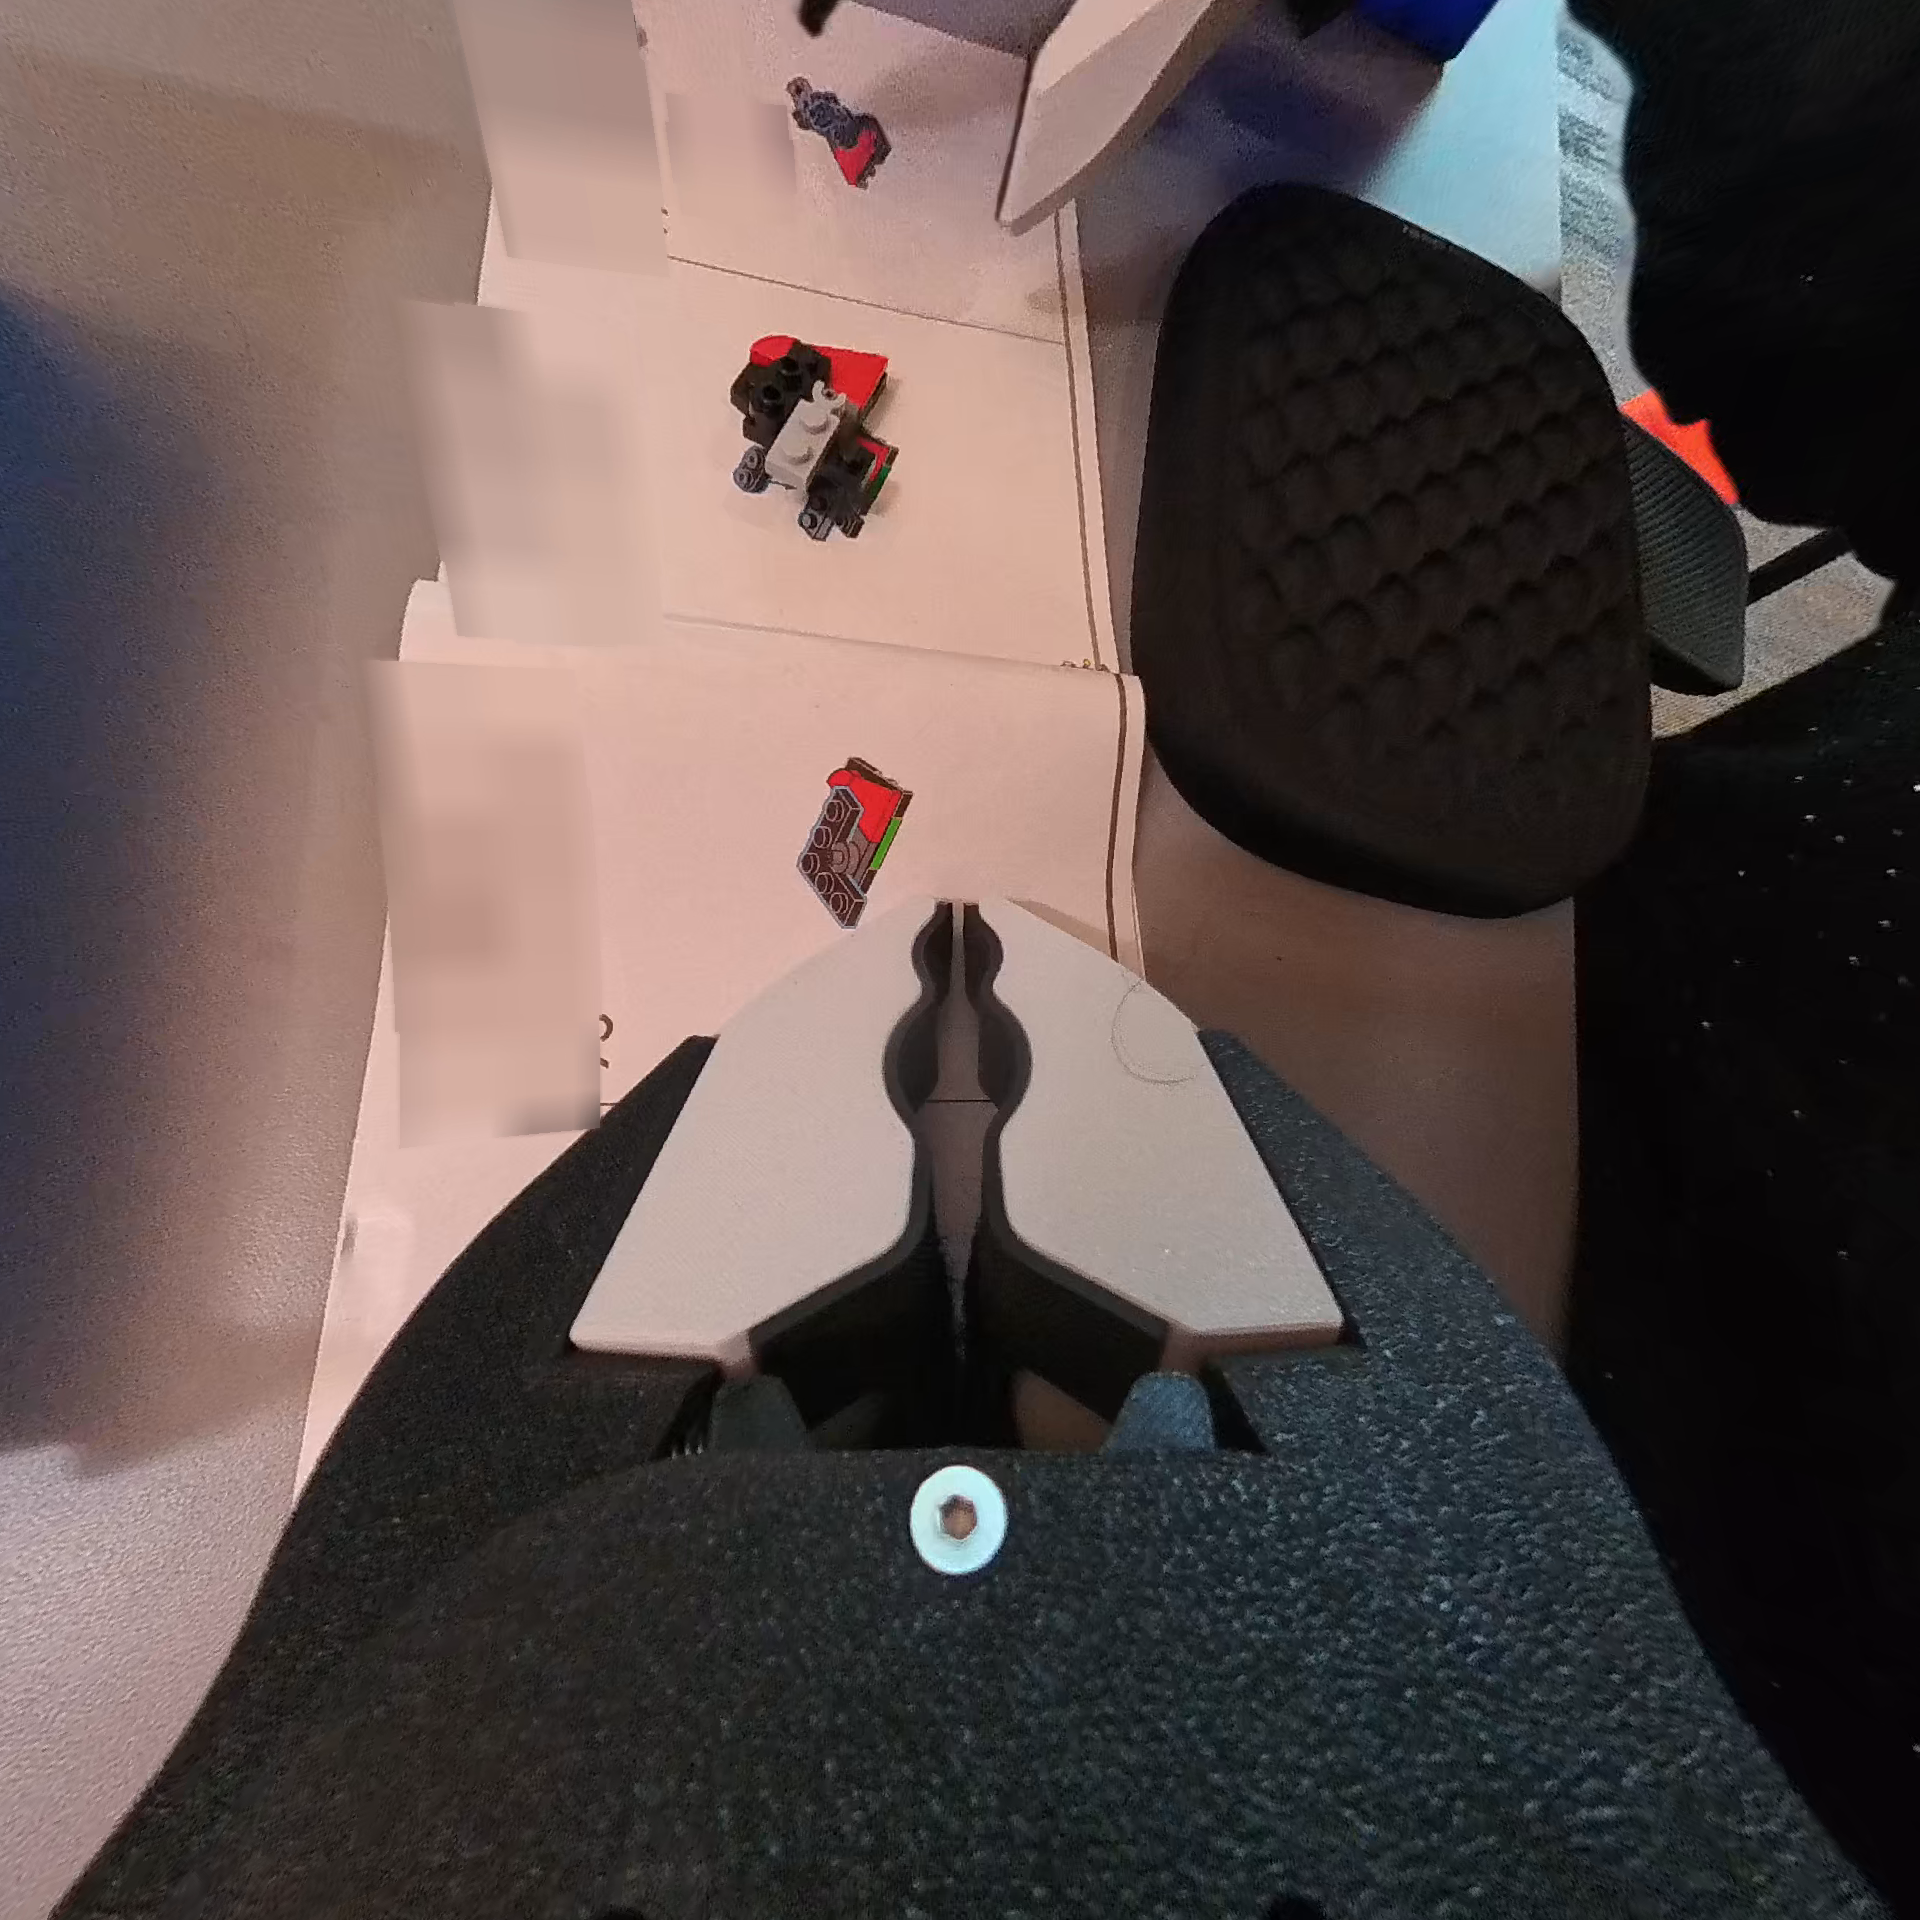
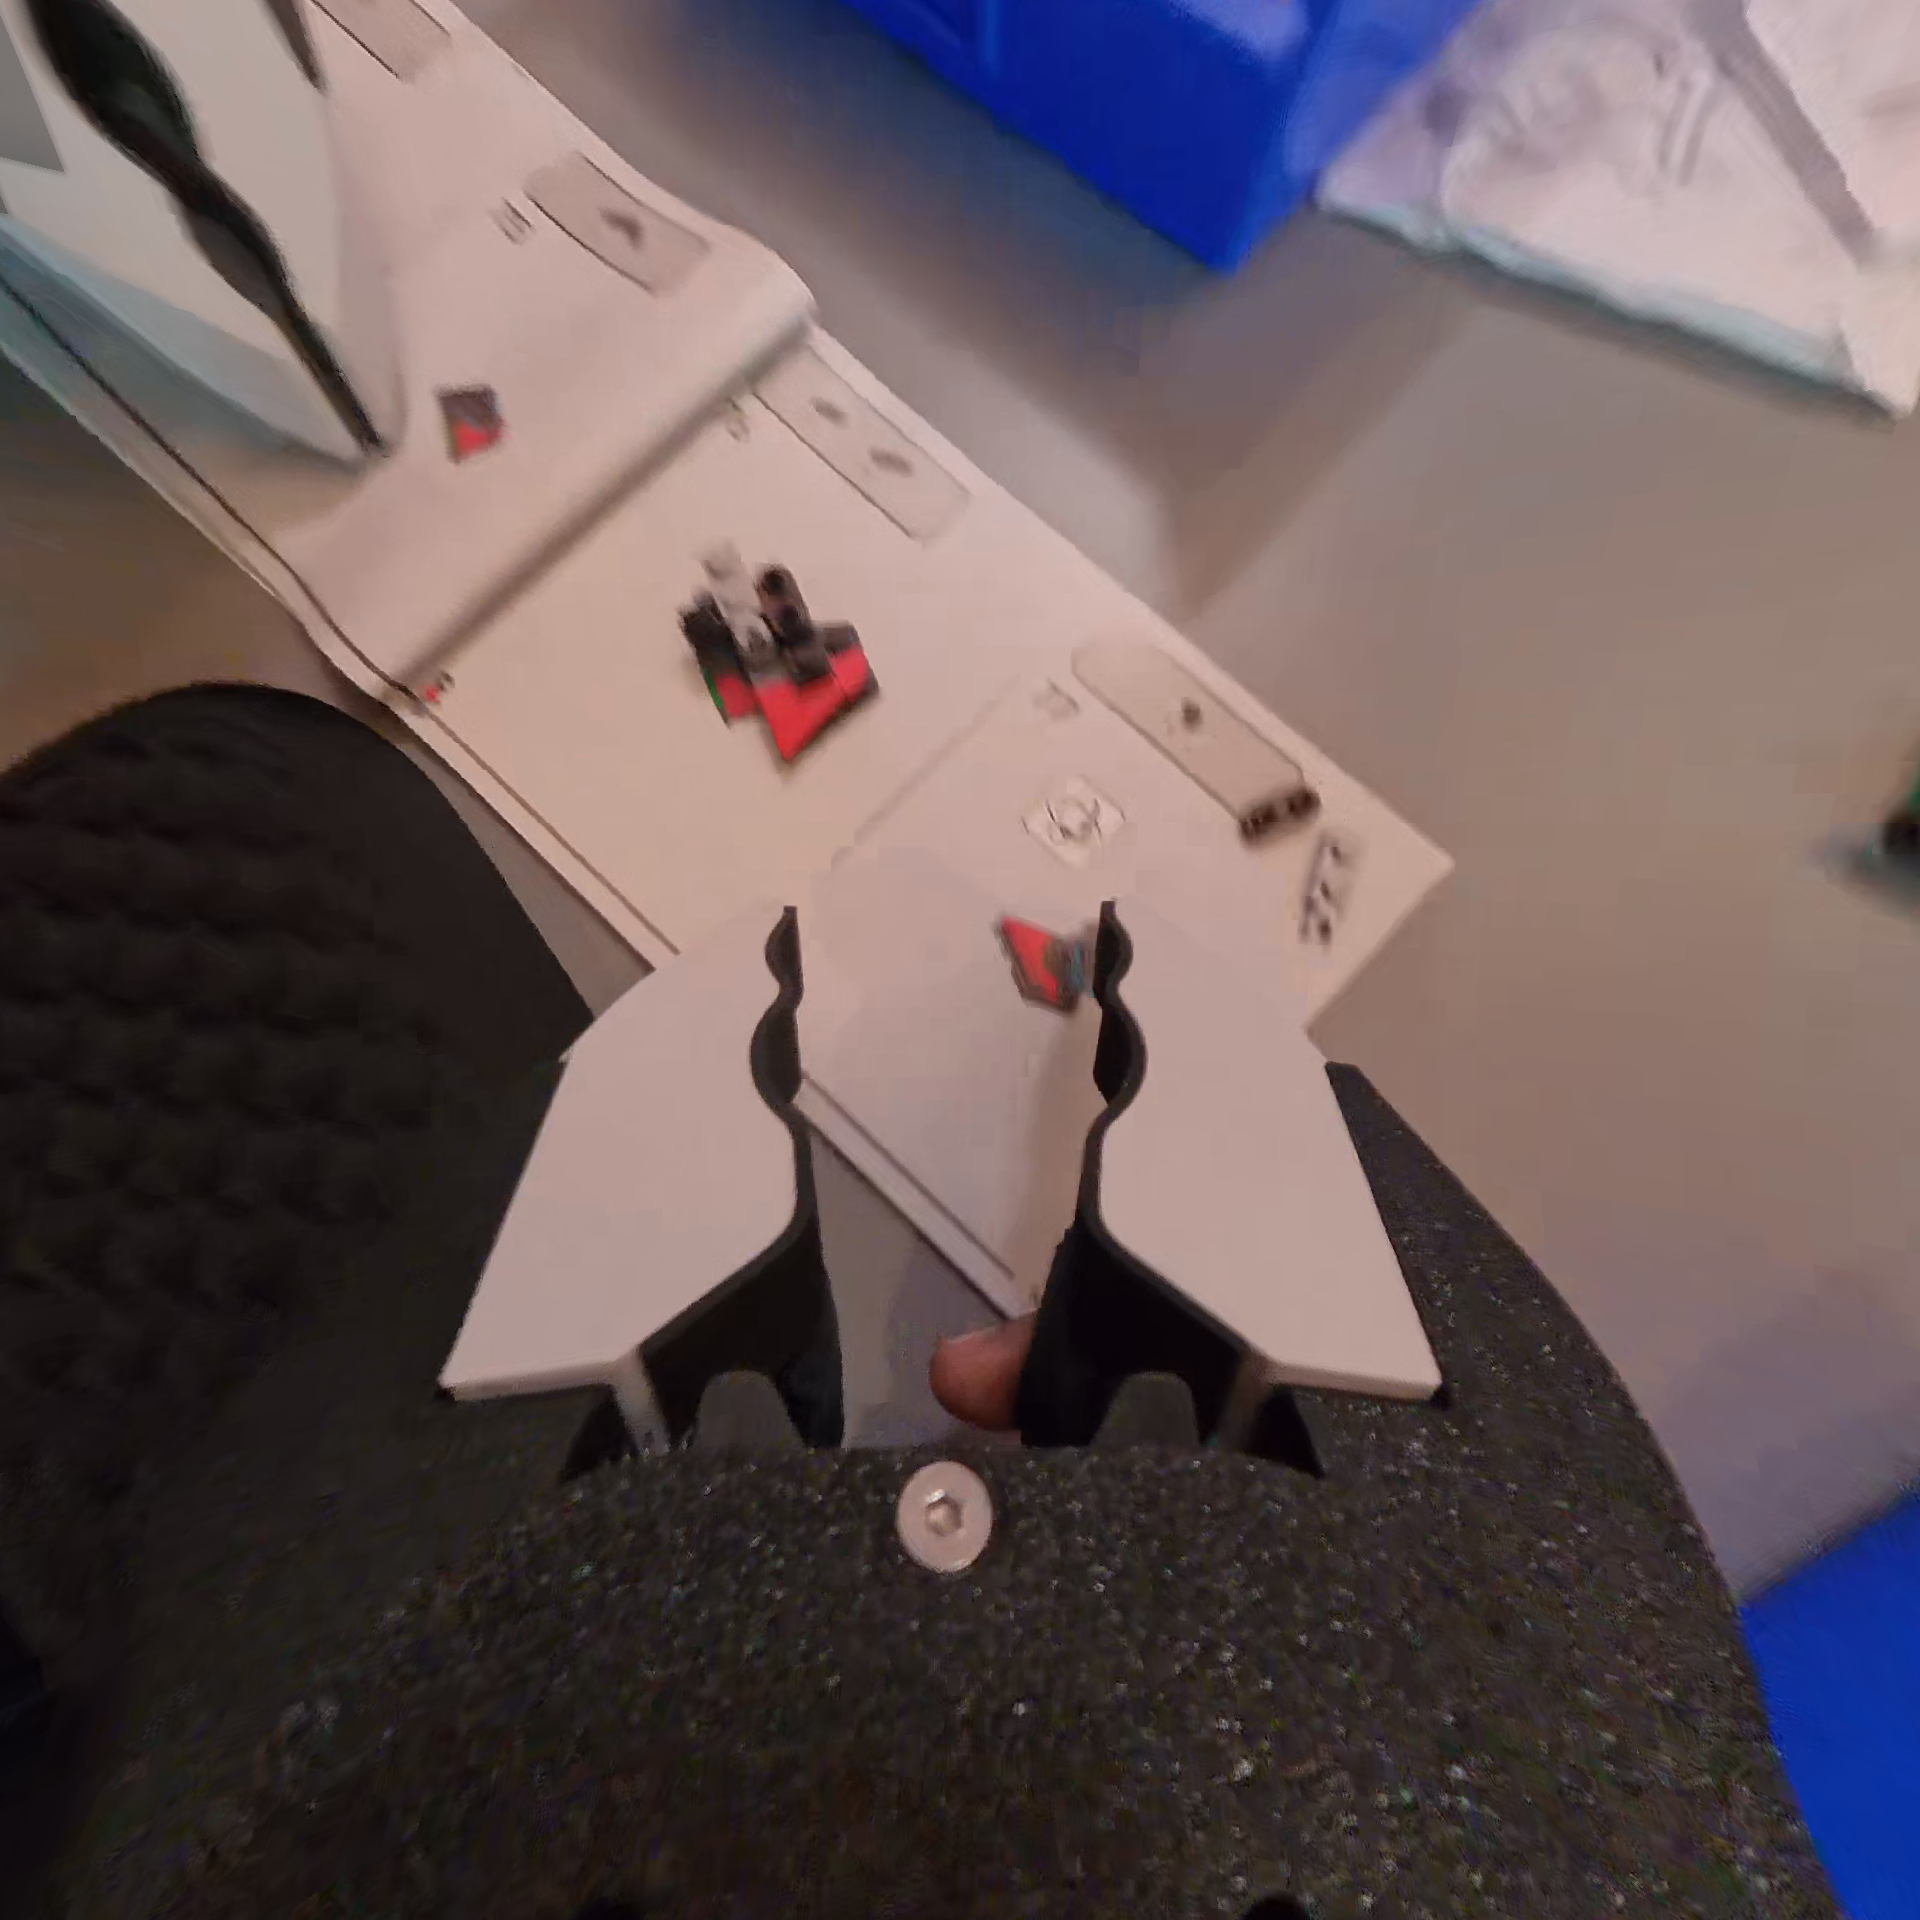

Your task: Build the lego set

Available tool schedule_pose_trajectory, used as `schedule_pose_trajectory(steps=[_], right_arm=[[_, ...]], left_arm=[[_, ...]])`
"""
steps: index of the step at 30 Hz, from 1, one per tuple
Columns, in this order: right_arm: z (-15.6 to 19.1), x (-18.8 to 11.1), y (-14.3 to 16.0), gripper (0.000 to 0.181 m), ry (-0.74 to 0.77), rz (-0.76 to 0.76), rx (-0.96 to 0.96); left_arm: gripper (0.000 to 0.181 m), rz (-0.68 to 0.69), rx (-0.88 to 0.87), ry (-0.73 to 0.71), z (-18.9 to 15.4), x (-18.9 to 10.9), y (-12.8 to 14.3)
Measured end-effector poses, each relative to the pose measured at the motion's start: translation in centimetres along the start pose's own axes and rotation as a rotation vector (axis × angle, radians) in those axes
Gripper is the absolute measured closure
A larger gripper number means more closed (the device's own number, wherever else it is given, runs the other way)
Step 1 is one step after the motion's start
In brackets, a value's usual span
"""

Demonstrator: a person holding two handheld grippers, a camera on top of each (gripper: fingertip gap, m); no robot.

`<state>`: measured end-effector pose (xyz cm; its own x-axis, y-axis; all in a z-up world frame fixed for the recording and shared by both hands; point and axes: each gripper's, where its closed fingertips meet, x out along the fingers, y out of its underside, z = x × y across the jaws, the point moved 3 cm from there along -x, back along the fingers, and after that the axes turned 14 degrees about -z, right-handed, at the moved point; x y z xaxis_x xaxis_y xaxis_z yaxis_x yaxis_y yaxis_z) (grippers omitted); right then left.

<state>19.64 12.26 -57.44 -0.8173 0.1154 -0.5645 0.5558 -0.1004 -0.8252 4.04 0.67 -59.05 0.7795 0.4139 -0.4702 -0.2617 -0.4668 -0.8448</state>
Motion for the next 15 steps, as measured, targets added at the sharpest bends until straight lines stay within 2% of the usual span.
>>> schedule_pose_trajectory(steps=[2,3,5,7,8,10,11,15], right_arm=[[0.1,-0.4,1.4,0.129,0.011,0.079,0.034],[0.2,-0.3,1.2,0.129,0.024,0.068,0.042],[-1.5,-0.2,-1.7,0.135,0.157,-0.083,0.085],[-5.8,-0.9,-4.9,0.134,0.397,-0.265,0.210],[-8.0,-1.1,-5.4,0.129,0.490,-0.289,0.261],[-12.5,-0.9,-4.2,0.113,0.649,-0.166,0.275],[-14.3,-0.5,-3.5,0.113,0.693,-0.112,0.262],[-17.9,1.6,-1.7,0.122,0.670,-0.009,0.341]], left_arm=[[0.180,0.000,0.005,-0.002,0.0,0.0,0.0],[0.180,0.000,0.006,-0.002,0.0,0.0,0.0],[0.179,0.000,0.003,0.001,0.0,0.0,0.0],[0.179,0.000,-0.001,0.003,0.0,0.0,0.0],[0.179,0.000,-0.001,0.004,0.0,0.0,0.0],[0.179,0.000,0.006,0.002,-0.1,0.0,0.0],[0.179,0.000,0.013,0.000,-0.1,0.0,0.0],[0.178,-0.001,0.024,-0.004,-0.1,0.0,0.0]])
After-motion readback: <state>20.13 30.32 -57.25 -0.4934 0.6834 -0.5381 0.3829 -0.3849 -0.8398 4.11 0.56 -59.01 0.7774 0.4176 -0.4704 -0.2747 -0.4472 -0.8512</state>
